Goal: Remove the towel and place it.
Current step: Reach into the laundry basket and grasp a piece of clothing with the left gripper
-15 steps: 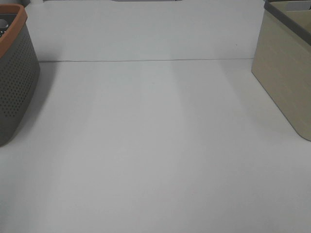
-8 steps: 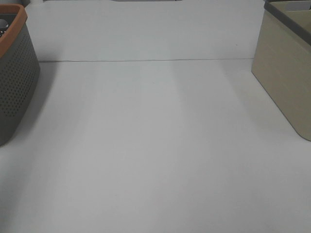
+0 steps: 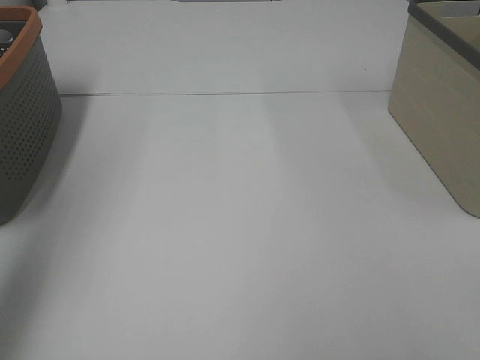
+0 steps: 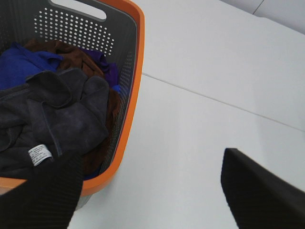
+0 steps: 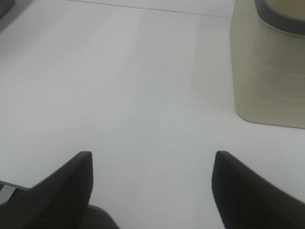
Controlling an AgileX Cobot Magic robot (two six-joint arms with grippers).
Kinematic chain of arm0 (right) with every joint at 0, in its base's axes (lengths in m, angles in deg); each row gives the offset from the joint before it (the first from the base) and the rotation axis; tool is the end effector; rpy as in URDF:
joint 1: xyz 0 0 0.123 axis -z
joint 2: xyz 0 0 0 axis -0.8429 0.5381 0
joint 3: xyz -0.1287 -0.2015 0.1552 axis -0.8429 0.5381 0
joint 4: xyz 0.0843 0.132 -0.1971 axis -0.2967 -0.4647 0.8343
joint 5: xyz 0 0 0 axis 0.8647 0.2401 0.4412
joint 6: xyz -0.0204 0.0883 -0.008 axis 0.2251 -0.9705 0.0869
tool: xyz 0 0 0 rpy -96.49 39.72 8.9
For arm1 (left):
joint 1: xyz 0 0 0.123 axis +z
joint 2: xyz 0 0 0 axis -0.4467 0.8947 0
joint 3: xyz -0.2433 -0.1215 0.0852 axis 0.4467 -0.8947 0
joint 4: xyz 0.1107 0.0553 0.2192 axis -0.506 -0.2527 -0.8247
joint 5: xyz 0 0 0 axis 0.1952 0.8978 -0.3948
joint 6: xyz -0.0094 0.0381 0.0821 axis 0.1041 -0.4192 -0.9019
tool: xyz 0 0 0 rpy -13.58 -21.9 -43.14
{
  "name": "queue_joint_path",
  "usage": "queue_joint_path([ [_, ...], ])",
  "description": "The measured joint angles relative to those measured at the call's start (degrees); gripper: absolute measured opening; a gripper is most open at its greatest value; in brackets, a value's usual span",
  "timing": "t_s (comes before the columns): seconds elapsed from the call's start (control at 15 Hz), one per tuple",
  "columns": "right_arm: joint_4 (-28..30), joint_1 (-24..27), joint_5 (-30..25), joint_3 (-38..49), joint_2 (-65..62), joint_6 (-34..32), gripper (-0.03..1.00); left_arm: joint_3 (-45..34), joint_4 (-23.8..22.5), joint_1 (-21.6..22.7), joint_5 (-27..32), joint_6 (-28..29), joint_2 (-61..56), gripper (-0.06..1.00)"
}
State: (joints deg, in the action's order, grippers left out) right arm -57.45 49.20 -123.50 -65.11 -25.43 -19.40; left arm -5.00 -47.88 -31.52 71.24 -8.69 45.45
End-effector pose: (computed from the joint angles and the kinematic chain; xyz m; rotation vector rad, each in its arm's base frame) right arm -0.0066 0.0050 0.2782 -0.2281 2.0238 0.1316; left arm 0.1968 -0.0140 0.3767 -0.3679 2.0543 -0.2734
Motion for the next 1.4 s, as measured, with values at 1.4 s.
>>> queue_joint_path([
  [1.4,0.0,0.0,0.0,0.0,0.0,0.0,0.7,5.3,-47.2,10.0,-9.9,81.9,31.5,0.74],
])
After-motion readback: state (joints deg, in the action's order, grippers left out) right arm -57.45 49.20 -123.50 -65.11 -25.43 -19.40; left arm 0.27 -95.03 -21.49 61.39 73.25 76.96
